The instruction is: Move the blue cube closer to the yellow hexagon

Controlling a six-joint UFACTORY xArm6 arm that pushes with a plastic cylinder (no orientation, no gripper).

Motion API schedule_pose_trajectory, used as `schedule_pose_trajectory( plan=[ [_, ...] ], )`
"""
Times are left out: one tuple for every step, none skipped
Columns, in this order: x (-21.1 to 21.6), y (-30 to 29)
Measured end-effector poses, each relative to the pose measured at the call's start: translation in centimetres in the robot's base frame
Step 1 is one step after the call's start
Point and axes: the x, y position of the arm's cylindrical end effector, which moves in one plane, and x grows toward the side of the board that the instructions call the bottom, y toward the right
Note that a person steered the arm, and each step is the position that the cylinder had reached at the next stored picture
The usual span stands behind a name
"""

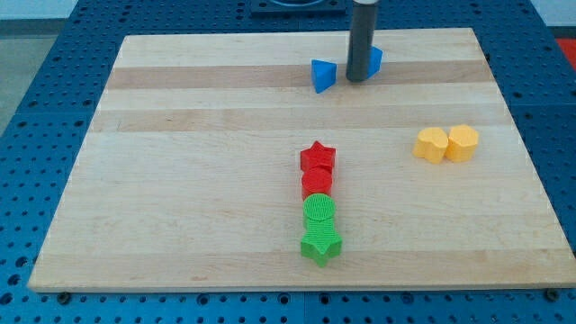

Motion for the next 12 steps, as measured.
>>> schedule_pose_trajectory(
  plan=[
    [1.5,0.9],
    [1.2,-0.7],
    [-1.0,-3.5],
    [-4.3,-5.4],
    [-9.7,-5.3],
    [-9.4,-2.5],
    [-7.0,-2.3],
    [-5.7,-1.1],
    [-3.4,2.2],
    [-0.6,6.1],
    [2.0,8.3],
    [3.0,8.3]
  ],
)
